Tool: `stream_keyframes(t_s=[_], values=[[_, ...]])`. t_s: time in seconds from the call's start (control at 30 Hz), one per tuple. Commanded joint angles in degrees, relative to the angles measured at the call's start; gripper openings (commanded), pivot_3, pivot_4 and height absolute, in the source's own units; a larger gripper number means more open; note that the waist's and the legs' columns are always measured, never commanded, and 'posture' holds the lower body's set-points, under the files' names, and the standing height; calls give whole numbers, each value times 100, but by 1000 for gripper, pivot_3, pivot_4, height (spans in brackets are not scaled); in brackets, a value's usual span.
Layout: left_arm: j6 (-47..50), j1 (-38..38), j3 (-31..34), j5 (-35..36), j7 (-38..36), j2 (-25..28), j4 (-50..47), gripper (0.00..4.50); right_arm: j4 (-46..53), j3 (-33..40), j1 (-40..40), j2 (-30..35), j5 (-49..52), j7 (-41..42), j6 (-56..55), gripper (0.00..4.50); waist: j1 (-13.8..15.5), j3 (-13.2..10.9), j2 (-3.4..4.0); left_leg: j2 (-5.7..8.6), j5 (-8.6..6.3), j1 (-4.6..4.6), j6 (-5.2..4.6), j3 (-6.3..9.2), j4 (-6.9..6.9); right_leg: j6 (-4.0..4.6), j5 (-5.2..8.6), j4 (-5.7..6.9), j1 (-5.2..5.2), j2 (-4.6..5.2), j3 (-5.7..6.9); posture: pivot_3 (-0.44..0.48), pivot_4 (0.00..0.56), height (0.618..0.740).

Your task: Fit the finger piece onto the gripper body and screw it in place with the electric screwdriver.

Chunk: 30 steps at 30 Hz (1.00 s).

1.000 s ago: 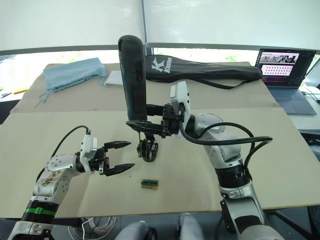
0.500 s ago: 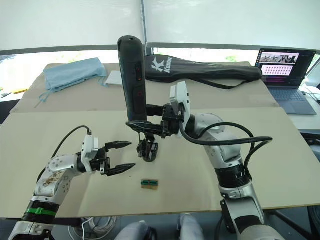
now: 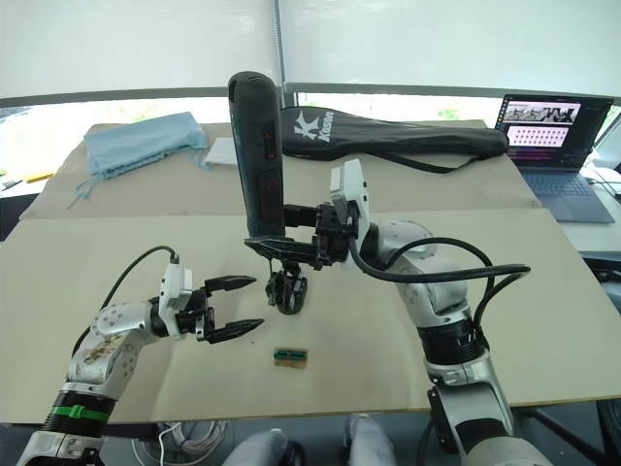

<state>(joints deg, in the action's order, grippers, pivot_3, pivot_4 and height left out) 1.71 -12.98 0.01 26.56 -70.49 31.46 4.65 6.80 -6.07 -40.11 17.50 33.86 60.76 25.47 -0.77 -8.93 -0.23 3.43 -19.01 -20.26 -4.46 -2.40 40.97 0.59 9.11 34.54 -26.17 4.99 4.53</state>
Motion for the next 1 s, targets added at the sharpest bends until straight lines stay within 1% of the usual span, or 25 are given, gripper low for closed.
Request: stream_keyframes(t_s=[0.03,1.0], values=[[-43,27,6,-33,27,15,-237,4500,132,79,-209,-18,50,22,-157,1907,0,0,0,0,0,0,0,0,0,0,0,0,0,0,-1,0,150,740],[-84,43,-12,-95,15,-38,-161,4500,-7,84,-285,45,-95,136,-304,1907,0,0,0,0,0,0,0,0,0,0,0,0,-1,2,-12,0,150,740]])
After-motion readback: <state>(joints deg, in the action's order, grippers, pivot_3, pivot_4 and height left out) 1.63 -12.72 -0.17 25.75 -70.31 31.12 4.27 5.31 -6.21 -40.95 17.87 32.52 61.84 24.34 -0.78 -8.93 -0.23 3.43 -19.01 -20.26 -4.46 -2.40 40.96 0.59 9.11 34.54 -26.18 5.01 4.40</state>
